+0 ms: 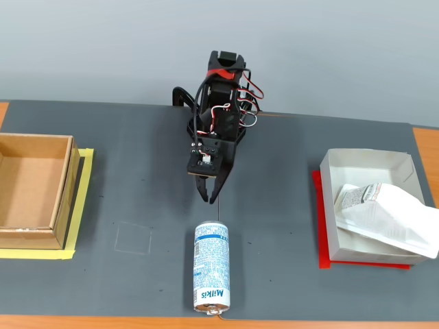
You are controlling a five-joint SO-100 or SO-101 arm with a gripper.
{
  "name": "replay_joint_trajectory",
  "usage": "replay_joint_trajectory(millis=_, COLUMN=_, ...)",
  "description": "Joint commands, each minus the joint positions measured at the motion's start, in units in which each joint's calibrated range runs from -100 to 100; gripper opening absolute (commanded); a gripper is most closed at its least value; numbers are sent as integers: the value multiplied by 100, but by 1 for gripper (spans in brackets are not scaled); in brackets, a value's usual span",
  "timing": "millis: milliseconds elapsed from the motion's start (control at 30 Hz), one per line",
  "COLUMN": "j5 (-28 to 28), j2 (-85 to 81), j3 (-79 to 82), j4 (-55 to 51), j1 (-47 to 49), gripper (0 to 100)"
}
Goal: Pick the sandwich and put it in the gray box
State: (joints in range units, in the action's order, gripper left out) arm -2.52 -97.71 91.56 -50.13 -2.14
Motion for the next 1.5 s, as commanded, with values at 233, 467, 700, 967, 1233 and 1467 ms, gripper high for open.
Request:
replay_joint_trajectory(millis=233, j5=35, j2=-145, j3=374, j4=-22, j1=-6, gripper=2)
replay_joint_trajectory(millis=467, j5=35, j2=-153, j3=564, j4=-30, j1=-6, gripper=2)
replay_joint_trajectory(millis=700, j5=35, j2=-153, j3=727, j4=-30, j1=9, gripper=2)
replay_joint_trajectory(millis=967, j5=30, j2=-153, j3=826, j4=-30, j1=-6, gripper=2)
replay_joint_trajectory(millis=1233, j5=14, j2=-153, j3=826, j4=-30, j1=-59, gripper=2)
replay_joint_trajectory(millis=1467, j5=25, j2=-153, j3=826, j4=-30, j1=-59, gripper=2)
